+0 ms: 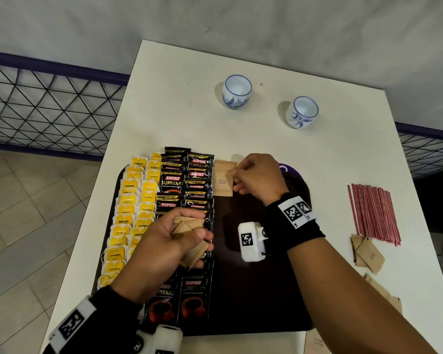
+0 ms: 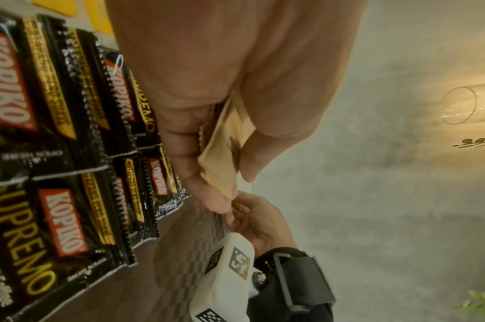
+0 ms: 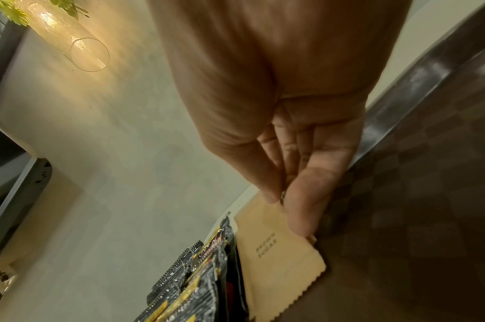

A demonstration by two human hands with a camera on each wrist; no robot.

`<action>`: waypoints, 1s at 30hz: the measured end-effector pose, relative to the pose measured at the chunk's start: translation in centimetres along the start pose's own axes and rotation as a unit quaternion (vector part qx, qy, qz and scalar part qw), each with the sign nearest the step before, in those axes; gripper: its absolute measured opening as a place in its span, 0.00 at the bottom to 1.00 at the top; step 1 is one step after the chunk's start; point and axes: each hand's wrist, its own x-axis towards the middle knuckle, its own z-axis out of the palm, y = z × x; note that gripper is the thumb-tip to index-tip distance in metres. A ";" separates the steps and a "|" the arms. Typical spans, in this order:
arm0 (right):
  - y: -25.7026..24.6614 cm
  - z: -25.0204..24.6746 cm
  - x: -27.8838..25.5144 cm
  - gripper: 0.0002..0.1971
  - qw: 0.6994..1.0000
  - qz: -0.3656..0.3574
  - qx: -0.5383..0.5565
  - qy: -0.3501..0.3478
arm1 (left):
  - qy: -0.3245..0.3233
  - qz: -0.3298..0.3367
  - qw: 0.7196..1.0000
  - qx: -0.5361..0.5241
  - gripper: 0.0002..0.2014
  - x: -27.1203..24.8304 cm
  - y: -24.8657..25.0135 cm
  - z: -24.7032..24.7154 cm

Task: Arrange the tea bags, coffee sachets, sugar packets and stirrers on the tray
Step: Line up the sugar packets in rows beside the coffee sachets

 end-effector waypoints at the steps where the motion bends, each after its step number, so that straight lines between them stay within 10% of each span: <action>1: 0.0 0.0 0.0 0.03 1.000 -0.001 0.001 0.001 | -0.002 0.002 1.000 -0.003 0.12 0.0 -0.1 0.0; 11: -0.1 -1.0 -2.1 0.03 0.999 -0.034 0.009 0.003 | -0.060 -0.024 0.988 -0.140 0.19 0.4 0.3 -0.4; 20: 0.0 -0.7 -9.1 0.15 0.971 -0.118 0.054 -0.200 | 0.018 0.052 0.998 -0.035 0.15 1.2 0.4 0.6; 30: 0.4 -0.5 -9.9 0.05 0.983 -0.109 0.032 -0.142 | 0.044 0.082 0.996 0.016 0.11 1.3 0.6 1.4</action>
